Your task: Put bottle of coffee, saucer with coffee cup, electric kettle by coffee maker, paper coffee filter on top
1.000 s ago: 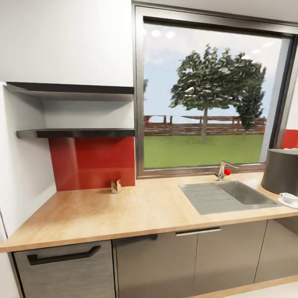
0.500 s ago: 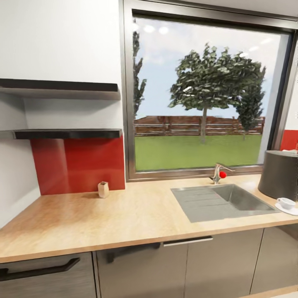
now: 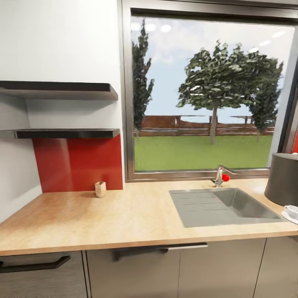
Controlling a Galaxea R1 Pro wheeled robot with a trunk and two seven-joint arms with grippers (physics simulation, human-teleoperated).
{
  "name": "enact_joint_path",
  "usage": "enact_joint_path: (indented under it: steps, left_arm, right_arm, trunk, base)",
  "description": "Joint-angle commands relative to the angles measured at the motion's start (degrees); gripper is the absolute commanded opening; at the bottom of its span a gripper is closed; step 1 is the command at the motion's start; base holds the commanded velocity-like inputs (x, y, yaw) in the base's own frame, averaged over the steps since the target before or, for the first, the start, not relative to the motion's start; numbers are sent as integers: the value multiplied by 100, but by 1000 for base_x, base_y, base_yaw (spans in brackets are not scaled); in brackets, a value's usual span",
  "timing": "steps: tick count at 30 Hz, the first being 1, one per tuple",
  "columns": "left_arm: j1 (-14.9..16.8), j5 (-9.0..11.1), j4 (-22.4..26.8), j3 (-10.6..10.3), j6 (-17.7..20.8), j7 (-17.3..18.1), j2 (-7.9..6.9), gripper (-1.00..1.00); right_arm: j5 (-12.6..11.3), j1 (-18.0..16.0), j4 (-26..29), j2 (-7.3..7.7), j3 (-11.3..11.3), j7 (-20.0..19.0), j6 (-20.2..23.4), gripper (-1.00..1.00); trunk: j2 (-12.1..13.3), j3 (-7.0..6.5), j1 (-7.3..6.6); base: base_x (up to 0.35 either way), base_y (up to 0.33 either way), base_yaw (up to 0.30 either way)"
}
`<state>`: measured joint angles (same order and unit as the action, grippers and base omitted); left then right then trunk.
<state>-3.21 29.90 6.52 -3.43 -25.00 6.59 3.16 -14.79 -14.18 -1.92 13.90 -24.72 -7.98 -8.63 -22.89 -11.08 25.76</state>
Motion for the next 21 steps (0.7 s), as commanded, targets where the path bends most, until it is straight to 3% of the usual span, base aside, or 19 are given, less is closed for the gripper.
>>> enact_joint_path:
  steps: [1,21]
  left_arm:
    - [-4,60,4,-35,-13,18,-1,100]
    - [-4,60,3,-44,-14,18,0,100]
  right_arm:
    - [-77,-6,-19,-1,-33,-39,-34,-100]
    - [-77,3,-19,-7,-33,-37,-34,-100]
  trunk:
    - [-3,1,2]
    - [-3,1,2]
  base:
    - [3,-327,36]
    - [0,-329,4]
